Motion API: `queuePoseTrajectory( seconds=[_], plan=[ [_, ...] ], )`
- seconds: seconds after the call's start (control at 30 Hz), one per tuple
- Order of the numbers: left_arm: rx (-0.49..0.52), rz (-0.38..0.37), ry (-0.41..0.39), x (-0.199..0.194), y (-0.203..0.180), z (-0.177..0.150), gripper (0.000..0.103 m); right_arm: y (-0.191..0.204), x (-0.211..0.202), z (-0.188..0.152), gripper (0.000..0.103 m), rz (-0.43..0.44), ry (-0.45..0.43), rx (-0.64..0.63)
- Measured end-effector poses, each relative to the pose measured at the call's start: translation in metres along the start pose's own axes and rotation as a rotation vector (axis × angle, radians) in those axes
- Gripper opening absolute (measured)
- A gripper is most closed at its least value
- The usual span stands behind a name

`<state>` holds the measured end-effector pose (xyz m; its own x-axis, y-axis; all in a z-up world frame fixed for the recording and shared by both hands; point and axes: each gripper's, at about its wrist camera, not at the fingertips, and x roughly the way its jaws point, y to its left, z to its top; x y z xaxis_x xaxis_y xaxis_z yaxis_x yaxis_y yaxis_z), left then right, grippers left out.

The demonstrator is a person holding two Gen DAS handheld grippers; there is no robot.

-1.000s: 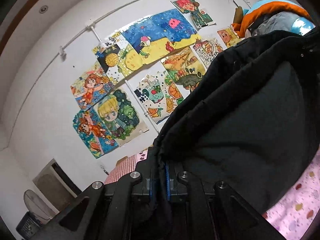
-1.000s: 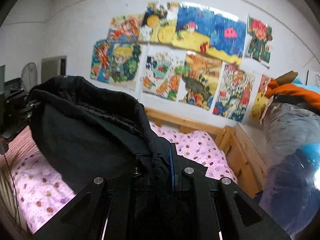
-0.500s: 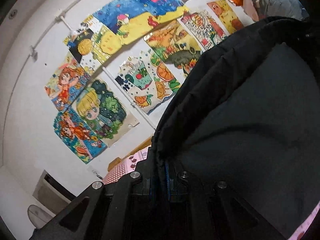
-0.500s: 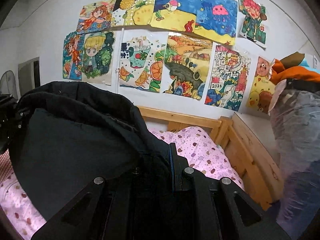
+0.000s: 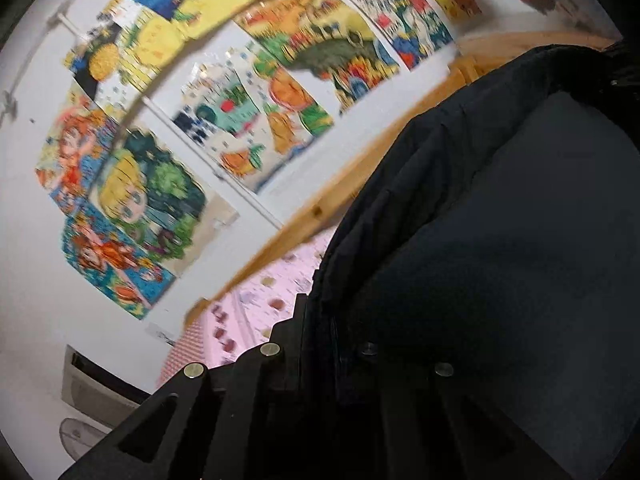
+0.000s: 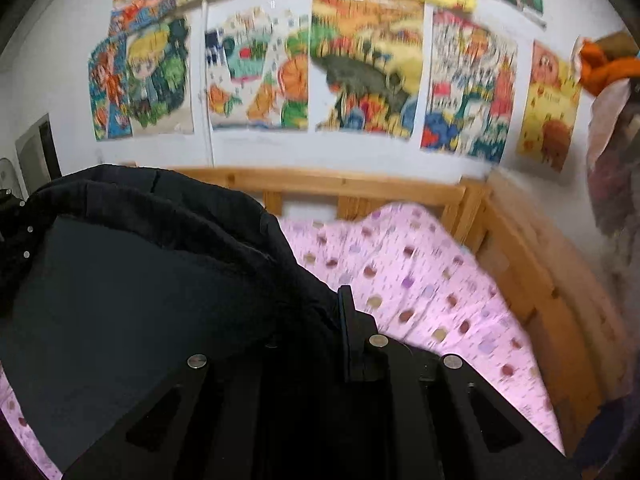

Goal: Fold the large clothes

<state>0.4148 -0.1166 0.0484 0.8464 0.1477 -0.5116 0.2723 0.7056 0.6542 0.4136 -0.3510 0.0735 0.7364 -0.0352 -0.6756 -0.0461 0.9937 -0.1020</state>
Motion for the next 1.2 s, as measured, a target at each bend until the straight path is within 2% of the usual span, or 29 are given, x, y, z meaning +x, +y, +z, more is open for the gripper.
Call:
queuePoseTrajectory(
  seconds=[0.3,0.43,0.67,0.8,0.87,0.9,0.93,1.0,1.03,1.07,1.1,1.13,1.17,1.2],
  plan=[
    [-0.043,-0.103,0.069,0.053,-0.008,-0.012,0.012,0.022,0.051,-0.021,0.010,-0.028,0.049,-0.131],
    [-0.064,-0.131,0.064,0.056,-0.007,-0.012,0.012,0.021,0.058,-0.024,0.011,-0.021,0.047,-0.148],
    [-0.053,-0.129,0.055,0.055,-0.009,-0.013,0.013,0.020,0.063,-0.032,0.011,-0.017,0.047,-0.152],
    [-0.052,-0.118,0.049,0.056,-0.012,-0.015,0.017,0.019,0.066,-0.036,0.020,-0.020,0.059,-0.149],
    [-0.055,-0.112,0.048,0.055,-0.012,-0.015,0.019,0.015,0.067,-0.037,0.029,-0.030,0.064,-0.134],
    [-0.054,-0.108,0.049,0.054,-0.012,-0.015,0.020,0.013,0.067,-0.038,0.036,-0.040,0.062,-0.122],
    [-0.058,-0.101,0.049,0.053,-0.011,-0.015,0.024,0.011,0.066,-0.038,0.044,-0.048,0.059,-0.107],
    [-0.086,-0.087,0.048,0.050,-0.005,-0.015,0.037,0.002,0.063,-0.039,0.052,-0.049,0.040,-0.058],
    [-0.114,-0.085,0.041,0.047,0.000,-0.015,0.055,-0.003,0.060,-0.040,0.053,-0.040,0.018,-0.034],
    [-0.164,-0.090,0.021,0.042,0.008,-0.015,0.079,-0.007,0.055,-0.042,0.054,-0.024,-0.015,-0.008],
    [-0.233,-0.103,-0.014,0.035,0.018,-0.016,0.090,-0.009,0.051,-0.044,0.057,-0.016,-0.038,0.006],
    [-0.305,-0.115,-0.055,0.027,0.029,-0.018,0.097,-0.012,0.044,-0.046,0.060,-0.010,-0.075,0.021],
    [-0.353,-0.127,-0.083,0.021,0.035,-0.020,0.097,-0.014,0.039,-0.049,0.063,-0.008,-0.102,0.028],
    [-0.390,-0.134,-0.099,0.016,0.040,-0.022,0.097,-0.016,0.032,-0.051,0.071,-0.005,-0.136,0.036]
  ],
)
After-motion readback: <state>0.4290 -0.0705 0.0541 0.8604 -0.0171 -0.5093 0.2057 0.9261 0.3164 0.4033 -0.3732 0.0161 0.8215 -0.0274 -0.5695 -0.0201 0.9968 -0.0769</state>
